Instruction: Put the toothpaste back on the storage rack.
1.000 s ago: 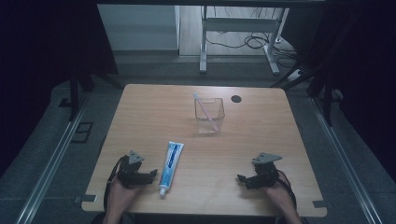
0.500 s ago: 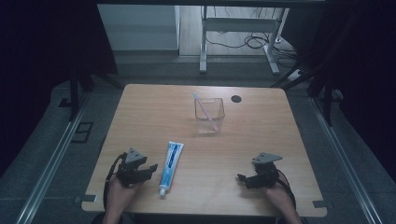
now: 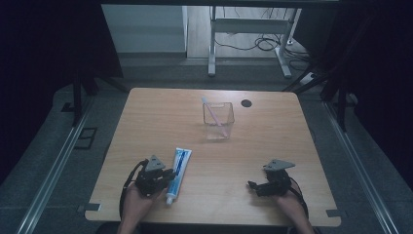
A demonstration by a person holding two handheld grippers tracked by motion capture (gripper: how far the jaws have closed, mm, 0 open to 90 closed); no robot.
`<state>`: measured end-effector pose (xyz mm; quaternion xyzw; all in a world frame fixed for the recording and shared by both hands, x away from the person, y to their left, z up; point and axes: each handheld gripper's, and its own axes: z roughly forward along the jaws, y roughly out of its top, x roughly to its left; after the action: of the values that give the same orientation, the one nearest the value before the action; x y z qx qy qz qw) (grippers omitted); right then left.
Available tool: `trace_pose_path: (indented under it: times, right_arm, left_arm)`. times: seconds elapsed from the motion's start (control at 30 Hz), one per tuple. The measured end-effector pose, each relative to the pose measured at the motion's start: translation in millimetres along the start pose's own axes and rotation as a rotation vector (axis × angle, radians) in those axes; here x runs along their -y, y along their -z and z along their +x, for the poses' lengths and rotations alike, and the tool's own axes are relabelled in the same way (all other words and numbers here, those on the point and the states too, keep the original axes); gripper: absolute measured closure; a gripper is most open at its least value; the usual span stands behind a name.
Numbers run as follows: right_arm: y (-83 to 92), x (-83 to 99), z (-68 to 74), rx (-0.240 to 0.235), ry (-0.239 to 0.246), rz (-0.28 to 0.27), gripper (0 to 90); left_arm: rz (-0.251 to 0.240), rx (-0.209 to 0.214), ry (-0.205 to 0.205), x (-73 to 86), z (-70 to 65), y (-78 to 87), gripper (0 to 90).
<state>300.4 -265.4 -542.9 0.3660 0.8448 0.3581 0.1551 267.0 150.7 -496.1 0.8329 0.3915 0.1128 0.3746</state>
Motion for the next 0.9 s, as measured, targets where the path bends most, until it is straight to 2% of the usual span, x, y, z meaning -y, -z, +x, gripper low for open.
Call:
trace_pose_path:
  times: [0.17, 0.33, 0.5, 0.6, 0.9]
  right_arm:
    - [0.2, 0.0, 0.0, 0.003, -0.003, -0.001, 9.7]
    - [0.2, 0.1, 0.0, 0.003, -0.003, -0.002, 9.9]
    - [0.2, 0.1, 0.0, 0.003, -0.003, -0.002, 10.0]
    - [0.2, 0.1, 0.0, 0.003, -0.004, -0.002, 10.0]
    - [0.2, 0.1, 0.0, 0.003, -0.003, -0.002, 10.0]
  left_arm:
    - [0.048, 0.031, -0.036, -3.2, -12.4, -10.0, 84.6]
    - [0.091, 0.046, -0.049, -2.4, -19.0, -18.2, 85.5]
    - [0.133, 0.041, -0.055, 0.6, -22.7, -23.4, 85.9]
    - [0.151, 0.023, -0.072, 1.0, -23.8, -24.3, 86.2]
    - [0.168, -0.007, -0.072, 7.1, -13.8, -18.7, 84.1]
